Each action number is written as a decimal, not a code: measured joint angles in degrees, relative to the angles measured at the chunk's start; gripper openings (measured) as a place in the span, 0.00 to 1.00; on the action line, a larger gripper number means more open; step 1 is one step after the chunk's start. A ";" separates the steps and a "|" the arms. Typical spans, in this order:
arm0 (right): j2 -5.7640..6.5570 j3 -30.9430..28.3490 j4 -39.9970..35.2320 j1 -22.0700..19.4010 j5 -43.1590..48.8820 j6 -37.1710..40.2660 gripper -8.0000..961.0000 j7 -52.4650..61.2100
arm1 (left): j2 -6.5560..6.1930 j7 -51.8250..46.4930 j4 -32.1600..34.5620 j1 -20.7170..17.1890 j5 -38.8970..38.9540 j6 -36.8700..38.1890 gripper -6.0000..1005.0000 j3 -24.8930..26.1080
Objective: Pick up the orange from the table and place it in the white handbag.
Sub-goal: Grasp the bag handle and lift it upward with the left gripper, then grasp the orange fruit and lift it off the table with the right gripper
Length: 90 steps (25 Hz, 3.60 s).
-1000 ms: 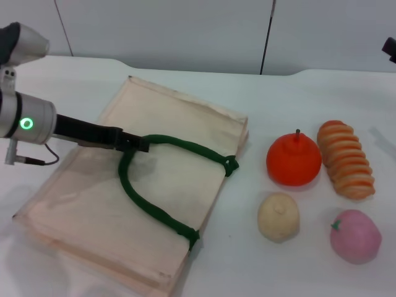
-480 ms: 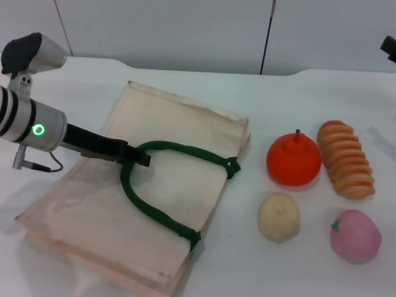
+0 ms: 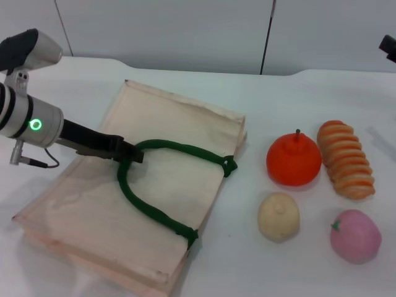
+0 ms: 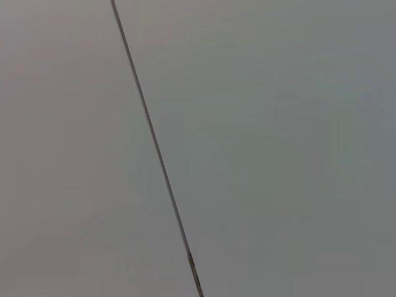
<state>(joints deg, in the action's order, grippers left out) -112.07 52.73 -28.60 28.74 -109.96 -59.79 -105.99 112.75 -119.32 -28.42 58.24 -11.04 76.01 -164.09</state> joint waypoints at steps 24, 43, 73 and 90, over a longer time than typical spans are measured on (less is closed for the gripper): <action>-0.08 -0.62 -0.06 0.00 0.01 -1.60 0.92 0.04 | -0.11 -3.50 1.00 1.88 -4.68 -2.00 0.21 0.00; -0.08 -0.61 -0.05 -0.08 -0.08 -1.66 0.93 0.09 | -0.27 -4.25 0.97 1.88 -4.42 -2.71 0.11 0.00; 0.63 -1.27 -1.59 -0.48 4.40 -5.19 0.92 3.57 | 0.37 6.25 -6.99 1.90 14.02 11.02 0.11 0.00; 1.15 -7.14 -12.66 -0.19 27.23 -17.51 0.92 16.86 | 0.77 9.63 -15.76 0.99 24.64 23.63 0.11 0.00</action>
<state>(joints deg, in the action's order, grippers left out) -110.92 45.59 -41.26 28.55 -82.73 -77.31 -89.13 113.51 -109.69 -44.18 59.23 13.59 99.64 -164.09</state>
